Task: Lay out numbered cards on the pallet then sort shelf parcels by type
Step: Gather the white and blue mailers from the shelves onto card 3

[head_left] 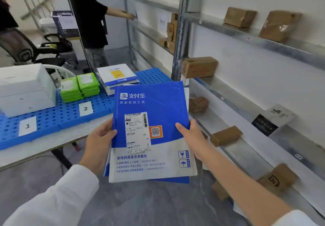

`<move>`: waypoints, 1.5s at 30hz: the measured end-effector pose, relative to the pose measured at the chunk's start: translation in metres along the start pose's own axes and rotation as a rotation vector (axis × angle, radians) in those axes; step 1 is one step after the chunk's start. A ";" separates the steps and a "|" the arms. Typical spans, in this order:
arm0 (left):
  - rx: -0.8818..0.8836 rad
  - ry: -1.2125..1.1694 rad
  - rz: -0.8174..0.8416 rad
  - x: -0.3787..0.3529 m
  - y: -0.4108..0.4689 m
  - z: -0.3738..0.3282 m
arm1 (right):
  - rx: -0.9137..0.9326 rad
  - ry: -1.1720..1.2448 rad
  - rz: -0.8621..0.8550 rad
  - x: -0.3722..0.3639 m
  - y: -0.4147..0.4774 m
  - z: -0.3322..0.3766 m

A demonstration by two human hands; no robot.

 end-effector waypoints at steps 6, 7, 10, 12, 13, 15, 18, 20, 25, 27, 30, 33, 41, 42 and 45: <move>0.035 0.003 -0.075 0.007 0.071 -0.009 | -0.011 -0.042 0.056 -0.066 0.054 0.020; 0.038 0.005 -0.093 0.006 0.081 -0.009 | -0.010 -0.058 0.060 -0.075 0.065 0.023; 0.043 0.002 -0.134 -0.003 0.116 -0.012 | 0.003 -0.086 0.091 -0.106 0.108 0.033; 0.032 -0.001 -0.167 -0.012 0.143 -0.019 | 0.017 -0.093 0.136 -0.129 0.140 0.048; 0.021 0.002 -0.198 -0.016 0.157 -0.025 | 0.020 -0.089 0.159 -0.140 0.157 0.057; 0.006 0.014 -0.238 -0.026 0.182 -0.037 | 0.036 -0.062 0.188 -0.159 0.187 0.071; -0.009 0.027 -0.279 -0.046 0.229 -0.055 | 0.077 -0.054 0.229 -0.190 0.237 0.096; 0.002 0.025 -0.292 -0.060 0.256 -0.062 | 0.086 -0.061 0.249 -0.206 0.267 0.111; -0.008 -0.037 -0.320 -0.095 0.321 -0.071 | 0.148 -0.132 0.276 -0.245 0.341 0.144; -0.007 -0.033 -0.310 -0.104 0.346 -0.074 | 0.145 -0.157 0.287 -0.261 0.365 0.156; -0.006 -0.038 -0.323 -0.110 0.392 -0.078 | 0.137 -0.185 0.292 -0.290 0.399 0.171; 0.016 -0.065 -0.327 -0.115 0.445 -0.079 | 0.129 -0.217 0.282 -0.326 0.436 0.185; 0.069 -0.016 -0.266 -0.137 0.568 -0.081 | 0.080 -0.280 0.220 -0.400 0.514 0.211; 0.068 -0.011 -0.253 -0.140 0.580 -0.082 | 0.081 -0.290 0.213 -0.408 0.524 0.213; 0.079 0.002 -0.241 -0.149 0.612 -0.082 | 0.091 -0.313 0.200 -0.429 0.553 0.216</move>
Point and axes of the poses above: each hand's wrist, its own y-axis towards the middle knuckle, its own x-axis out of the back of the hand, z = x × y, the point moved 3 cm from there along y, towards the middle knuckle, and after that the axes turned 14 degrees about -z, right-handed, at the moved point
